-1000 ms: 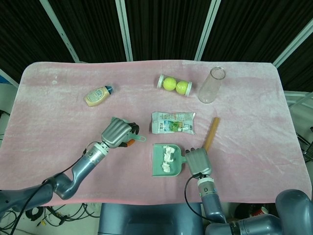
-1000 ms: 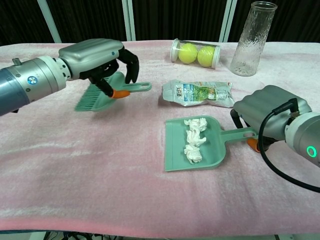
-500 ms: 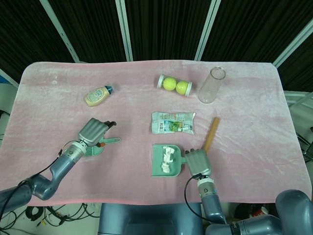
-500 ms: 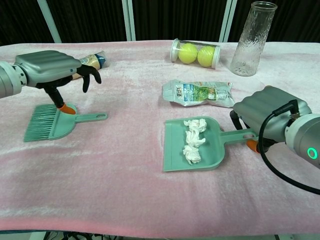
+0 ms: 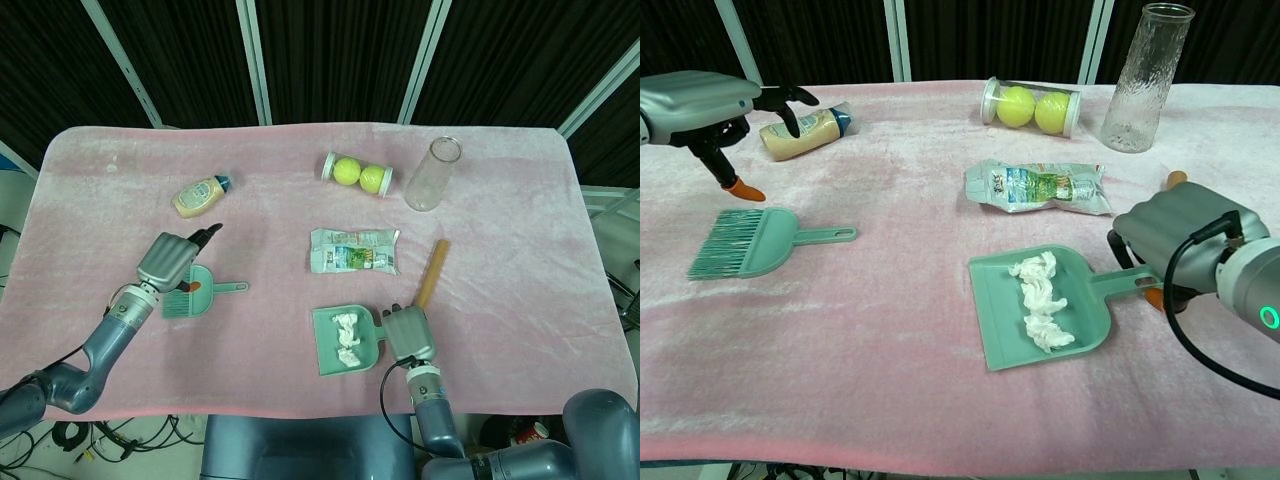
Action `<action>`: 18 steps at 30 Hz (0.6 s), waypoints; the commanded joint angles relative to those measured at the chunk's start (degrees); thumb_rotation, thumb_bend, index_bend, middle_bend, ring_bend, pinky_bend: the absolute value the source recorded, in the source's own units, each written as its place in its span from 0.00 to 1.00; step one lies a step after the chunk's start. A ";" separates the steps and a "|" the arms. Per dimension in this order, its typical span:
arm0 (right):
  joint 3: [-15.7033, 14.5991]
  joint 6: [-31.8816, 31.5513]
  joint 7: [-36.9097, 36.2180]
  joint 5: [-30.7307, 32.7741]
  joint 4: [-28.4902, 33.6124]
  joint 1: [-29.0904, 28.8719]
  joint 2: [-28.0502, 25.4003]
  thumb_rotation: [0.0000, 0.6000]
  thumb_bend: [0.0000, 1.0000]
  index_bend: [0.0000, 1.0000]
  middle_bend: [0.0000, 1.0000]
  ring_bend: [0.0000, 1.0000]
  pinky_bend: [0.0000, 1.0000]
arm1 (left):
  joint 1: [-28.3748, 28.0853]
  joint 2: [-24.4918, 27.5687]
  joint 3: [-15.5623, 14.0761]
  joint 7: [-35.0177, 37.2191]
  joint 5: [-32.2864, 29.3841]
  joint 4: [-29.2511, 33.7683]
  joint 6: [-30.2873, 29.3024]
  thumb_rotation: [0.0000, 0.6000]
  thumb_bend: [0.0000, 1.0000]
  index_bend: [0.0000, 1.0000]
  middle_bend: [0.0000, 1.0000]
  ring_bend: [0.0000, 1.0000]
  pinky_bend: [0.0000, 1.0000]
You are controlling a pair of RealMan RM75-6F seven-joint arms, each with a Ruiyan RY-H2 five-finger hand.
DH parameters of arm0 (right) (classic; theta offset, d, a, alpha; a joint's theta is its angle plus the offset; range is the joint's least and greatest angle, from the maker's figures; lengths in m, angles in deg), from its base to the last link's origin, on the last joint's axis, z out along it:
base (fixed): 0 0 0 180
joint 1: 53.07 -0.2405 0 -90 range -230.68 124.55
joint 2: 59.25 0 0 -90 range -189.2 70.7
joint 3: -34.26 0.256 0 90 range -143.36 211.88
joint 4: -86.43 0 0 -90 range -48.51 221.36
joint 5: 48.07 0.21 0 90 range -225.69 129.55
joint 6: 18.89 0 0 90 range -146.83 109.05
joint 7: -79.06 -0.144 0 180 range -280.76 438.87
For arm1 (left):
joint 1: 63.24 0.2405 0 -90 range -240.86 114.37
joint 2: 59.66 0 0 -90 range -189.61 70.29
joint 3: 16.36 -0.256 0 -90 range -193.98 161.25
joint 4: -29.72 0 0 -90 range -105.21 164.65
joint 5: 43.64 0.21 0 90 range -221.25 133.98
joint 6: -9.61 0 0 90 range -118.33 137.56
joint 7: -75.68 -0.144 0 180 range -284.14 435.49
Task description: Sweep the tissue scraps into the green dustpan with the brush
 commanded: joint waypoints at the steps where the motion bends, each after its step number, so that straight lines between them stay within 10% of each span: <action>1: -0.07 -0.04 0.07 0.03 -0.09 0.09 0.07 1.00 0.26 0.39 0.34 0.58 0.73 | 0.05 0.09 -0.03 0.08 -0.01 0.09 -0.03 1.00 0.00 0.02 0.24 0.81 0.97; 18: -0.43 -2.88 2.79 -0.75 3.36 0.10 -2.62 1.00 0.18 0.05 0.07 0.57 0.73 | 1.63 1.81 0.19 0.99 1.68 3.48 -4.28 1.00 0.00 0.02 0.24 0.81 0.96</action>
